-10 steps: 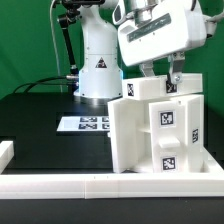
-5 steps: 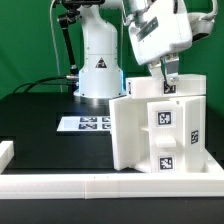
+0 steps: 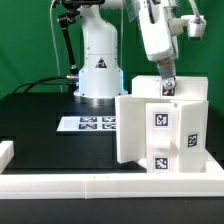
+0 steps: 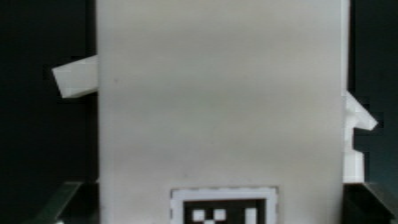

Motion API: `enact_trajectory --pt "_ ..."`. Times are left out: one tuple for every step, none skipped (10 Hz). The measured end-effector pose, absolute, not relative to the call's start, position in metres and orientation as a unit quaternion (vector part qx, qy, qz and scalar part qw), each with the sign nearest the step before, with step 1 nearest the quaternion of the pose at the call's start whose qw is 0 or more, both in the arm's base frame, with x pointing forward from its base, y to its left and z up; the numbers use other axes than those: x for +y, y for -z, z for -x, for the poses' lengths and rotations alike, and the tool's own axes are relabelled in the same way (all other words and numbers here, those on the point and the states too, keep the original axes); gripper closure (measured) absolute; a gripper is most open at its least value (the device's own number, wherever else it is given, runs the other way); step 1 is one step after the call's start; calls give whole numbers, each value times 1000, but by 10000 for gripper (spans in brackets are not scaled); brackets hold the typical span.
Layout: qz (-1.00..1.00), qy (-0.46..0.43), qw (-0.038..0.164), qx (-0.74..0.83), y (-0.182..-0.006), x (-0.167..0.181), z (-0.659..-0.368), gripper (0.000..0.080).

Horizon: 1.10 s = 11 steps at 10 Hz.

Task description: Assemble cabinet

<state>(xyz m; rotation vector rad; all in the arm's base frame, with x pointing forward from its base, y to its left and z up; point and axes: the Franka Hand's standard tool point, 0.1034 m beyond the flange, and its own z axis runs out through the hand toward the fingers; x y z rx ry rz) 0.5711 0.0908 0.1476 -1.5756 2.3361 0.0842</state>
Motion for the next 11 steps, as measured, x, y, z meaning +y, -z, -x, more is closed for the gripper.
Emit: enact_trajectory --pt "526 -37 162 834 -147 93 -570 239" --pt "487 -45 164 856 -148 95 -571 239" --pt "463 -49 164 869 -149 97 -572 239" --pt "443 -54 165 880 -150 96 -573 239" --pt "439 -55 165 881 -150 96 -573 239" --pt "436 -56 166 883 -150 95 -573 239" --pt "428 -59 169 886 -150 97 -573 239" --pt "415 -63 173 891 -151 98 -573 239" --pt "421 -63 176 888 -151 99 -574 239" --pt "427 -62 176 885 -150 99 -573 222" --pt "428 -66 174 885 -151 101 -572 222"
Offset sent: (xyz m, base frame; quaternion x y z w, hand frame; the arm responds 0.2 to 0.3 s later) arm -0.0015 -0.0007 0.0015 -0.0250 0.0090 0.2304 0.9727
